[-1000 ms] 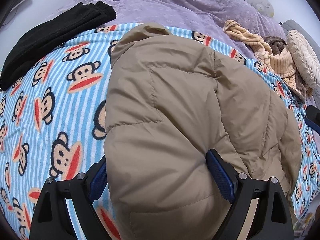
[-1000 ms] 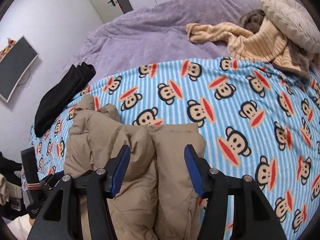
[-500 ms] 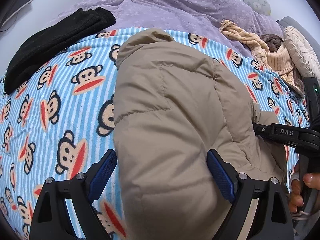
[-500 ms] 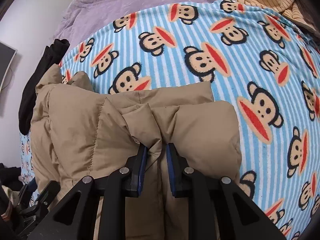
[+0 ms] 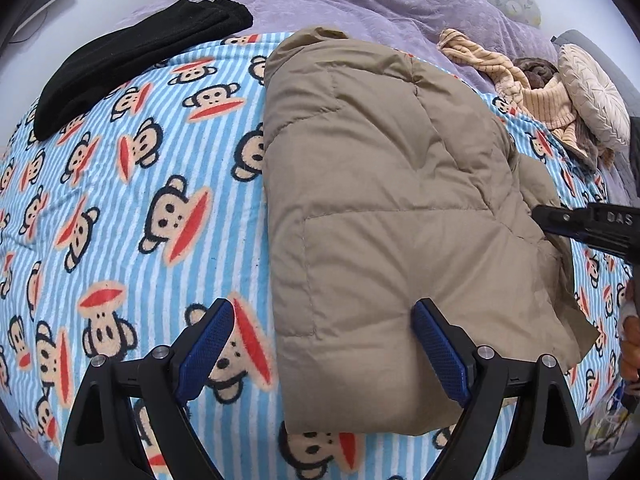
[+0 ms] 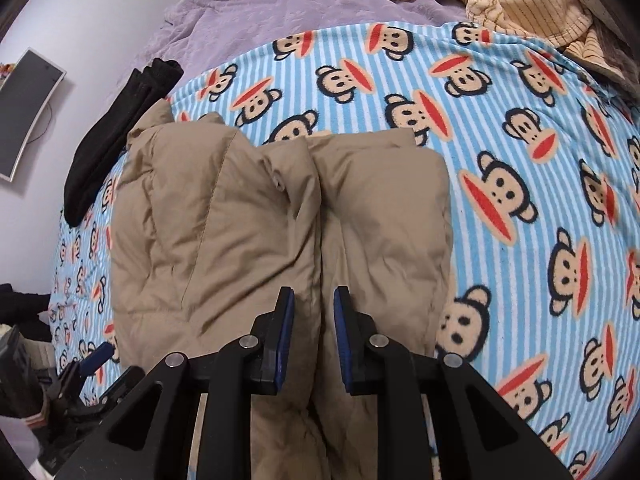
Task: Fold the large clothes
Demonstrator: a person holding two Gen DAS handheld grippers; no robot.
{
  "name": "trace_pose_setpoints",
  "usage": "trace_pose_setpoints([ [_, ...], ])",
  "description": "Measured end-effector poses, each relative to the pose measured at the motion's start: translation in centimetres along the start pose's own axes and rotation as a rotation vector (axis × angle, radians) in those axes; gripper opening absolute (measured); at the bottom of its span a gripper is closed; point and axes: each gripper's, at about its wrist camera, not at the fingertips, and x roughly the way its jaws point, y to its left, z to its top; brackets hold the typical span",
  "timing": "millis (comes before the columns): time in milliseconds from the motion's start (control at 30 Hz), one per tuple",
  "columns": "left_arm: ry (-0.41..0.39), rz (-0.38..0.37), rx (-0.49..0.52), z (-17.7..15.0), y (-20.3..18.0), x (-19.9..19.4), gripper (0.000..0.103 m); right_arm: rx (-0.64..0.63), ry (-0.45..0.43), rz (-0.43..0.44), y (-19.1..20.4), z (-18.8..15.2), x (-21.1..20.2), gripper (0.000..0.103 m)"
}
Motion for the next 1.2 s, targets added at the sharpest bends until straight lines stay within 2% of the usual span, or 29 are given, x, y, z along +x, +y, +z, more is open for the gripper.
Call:
trace_pose_setpoints([
  [167,0.004,0.028,0.018,-0.4,-0.3,0.6,0.092,-0.035,-0.011,0.006,2.0,-4.1,-2.9,0.024],
  [333,0.016,0.040,0.018,-0.4,-0.4,0.1,0.092,0.006,0.042,0.007,1.9,-6.7,-2.9,0.024],
  [467,0.029,0.042,0.017,-0.8,-0.4,-0.6,0.092,0.034,0.078,-0.009,1.3,-7.3,-2.3,0.024],
  [733,0.056,0.018,0.024,-1.8,0.2,-2.0,0.092,0.081,0.074,-0.032,1.6,-7.6,-3.4,0.025],
  [900,0.070,-0.005,0.060,-2.1,0.5,-2.3,0.092,0.112,0.062,-0.035,2.1,-8.4,-4.2,0.034],
  [1133,0.055,-0.022,0.092,-2.3,0.0,-3.8,0.092,0.101,0.070,-0.039,3.2,-9.3,-5.4,0.034],
  [1200,0.036,-0.023,0.087,-2.4,0.0,-4.8,0.092,0.088,0.074,-0.036,3.6,-9.4,-5.7,0.038],
])
